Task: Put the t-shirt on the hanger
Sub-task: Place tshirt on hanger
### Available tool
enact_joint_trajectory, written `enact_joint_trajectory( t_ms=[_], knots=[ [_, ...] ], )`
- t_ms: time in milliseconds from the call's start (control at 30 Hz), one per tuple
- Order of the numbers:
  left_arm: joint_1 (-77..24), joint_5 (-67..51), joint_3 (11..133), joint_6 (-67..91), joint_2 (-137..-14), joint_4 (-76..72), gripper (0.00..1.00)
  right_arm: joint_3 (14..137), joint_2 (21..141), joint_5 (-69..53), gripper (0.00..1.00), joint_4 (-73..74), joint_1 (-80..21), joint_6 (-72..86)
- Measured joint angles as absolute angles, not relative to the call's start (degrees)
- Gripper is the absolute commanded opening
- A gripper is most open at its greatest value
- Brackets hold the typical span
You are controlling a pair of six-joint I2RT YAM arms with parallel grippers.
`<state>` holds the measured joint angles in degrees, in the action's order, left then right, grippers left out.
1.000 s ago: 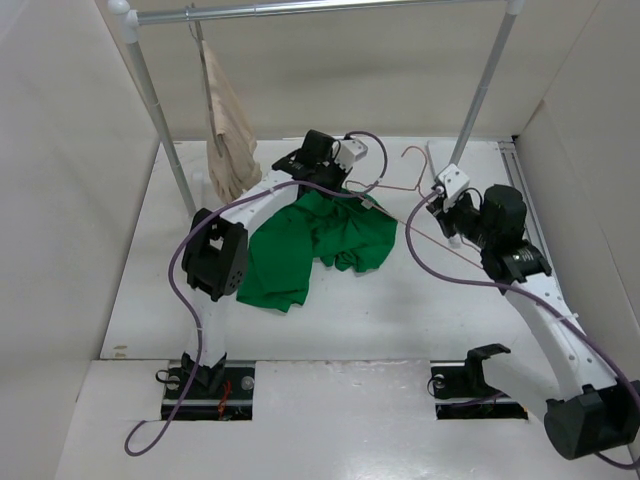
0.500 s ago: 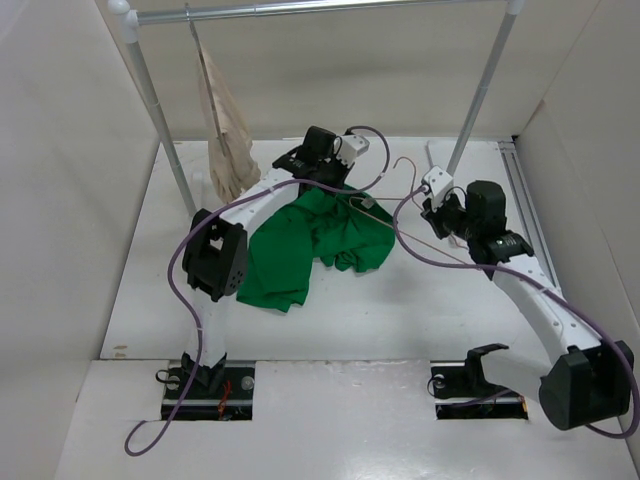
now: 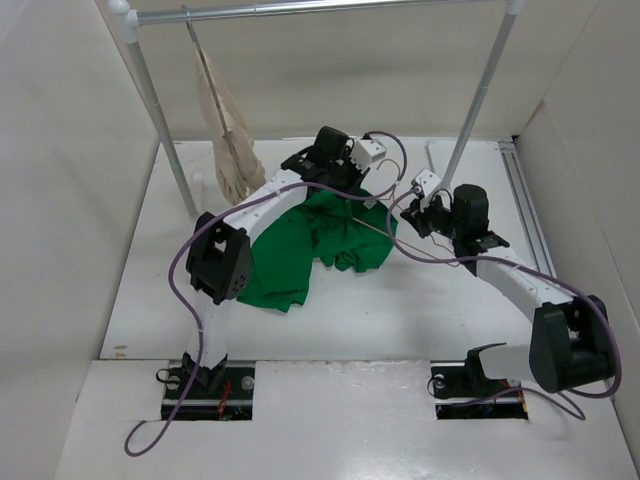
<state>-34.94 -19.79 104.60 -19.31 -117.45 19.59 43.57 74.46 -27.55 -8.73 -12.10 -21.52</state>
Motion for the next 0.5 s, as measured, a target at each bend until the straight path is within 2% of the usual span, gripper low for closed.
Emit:
enact_joint_trajectory(
  t_ms=[400, 433, 500],
  knots=[
    [-33.2, -37.4, 104.7, -25.9, -107.1, 28.5, 0.00, 39.3, 75.4, -31.5, 0.00, -30.7, -12.5, -11.6],
    [-32.9, -38.9, 104.4, -26.2, -105.5, 28.6, 0.03, 39.3, 75.8, -31.9, 0.00, -31.9, -12.7, -11.2],
    [-32.4, -40.9, 103.8, -26.5, -102.8, 28.8, 0.18, 39.3, 76.6, -32.4, 0.00, -33.7, -13.0, -10.6]
  ],
)
